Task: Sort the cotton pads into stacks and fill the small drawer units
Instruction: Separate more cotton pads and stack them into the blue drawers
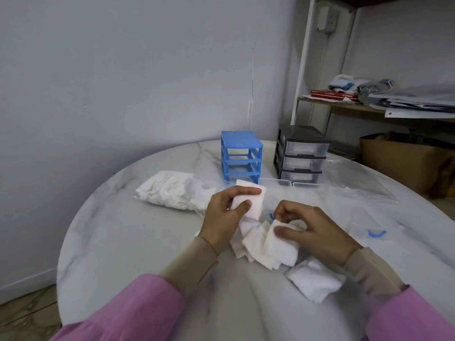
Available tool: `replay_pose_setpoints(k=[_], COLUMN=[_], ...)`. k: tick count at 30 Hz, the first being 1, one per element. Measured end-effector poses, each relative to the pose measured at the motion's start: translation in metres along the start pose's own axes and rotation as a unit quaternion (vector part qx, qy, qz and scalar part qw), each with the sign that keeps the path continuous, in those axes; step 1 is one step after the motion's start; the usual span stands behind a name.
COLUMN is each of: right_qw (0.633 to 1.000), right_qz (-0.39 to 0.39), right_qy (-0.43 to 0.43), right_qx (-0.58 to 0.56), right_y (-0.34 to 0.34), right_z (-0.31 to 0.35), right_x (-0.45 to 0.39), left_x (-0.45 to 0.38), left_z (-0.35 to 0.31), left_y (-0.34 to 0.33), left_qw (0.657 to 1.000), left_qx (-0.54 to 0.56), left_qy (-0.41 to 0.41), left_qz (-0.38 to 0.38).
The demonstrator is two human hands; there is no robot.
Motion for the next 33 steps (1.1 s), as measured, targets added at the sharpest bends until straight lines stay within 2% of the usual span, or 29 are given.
replay_pose_setpoints(k=[4,12,18,26,33], right_qw=[0.995,0.960,0.957,0.939,0.945], right_qz=[-0.017,-0.107,-0.126,-0.172,-0.193], right_qy=[-0.038,-0.033,-0.010,-0.037,-0.038], right_qx=[-0.091,-0.258,-0.262,-0.296,-0.262], right_y=[0.003,0.018,0.020,0.027,0.026], right_z=[-0.006,0.000,0.003,-0.003,-0.005], right_x=[0.000,-0.006,-0.007,-0.004,-0.002], left_x=[0.002,0.008,0.012,0.014,0.013], left_z=[0.002,0.000,-0.005,-0.006,-0.002], left_y=[-0.005,-0.025,-0.032,-0.036,-0.037], left_qw=[1.000,0.995,0.991,0.991,0.991], left_qx=[0.009,0.029,0.051,0.047,0.057], left_qy=[0.010,0.010,-0.016,0.001,0.022], left_qz=[0.017,0.095,0.124,0.122,0.123])
Point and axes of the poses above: each hand's wrist, its own x-axis away from the middle knuckle, its own y-axis out of the back of the hand, z = x × y, the point moved 10 cm from there along -x, towards the middle knuckle, and after that the axes turned 7 degrees about -z, right-handed, at the moved point
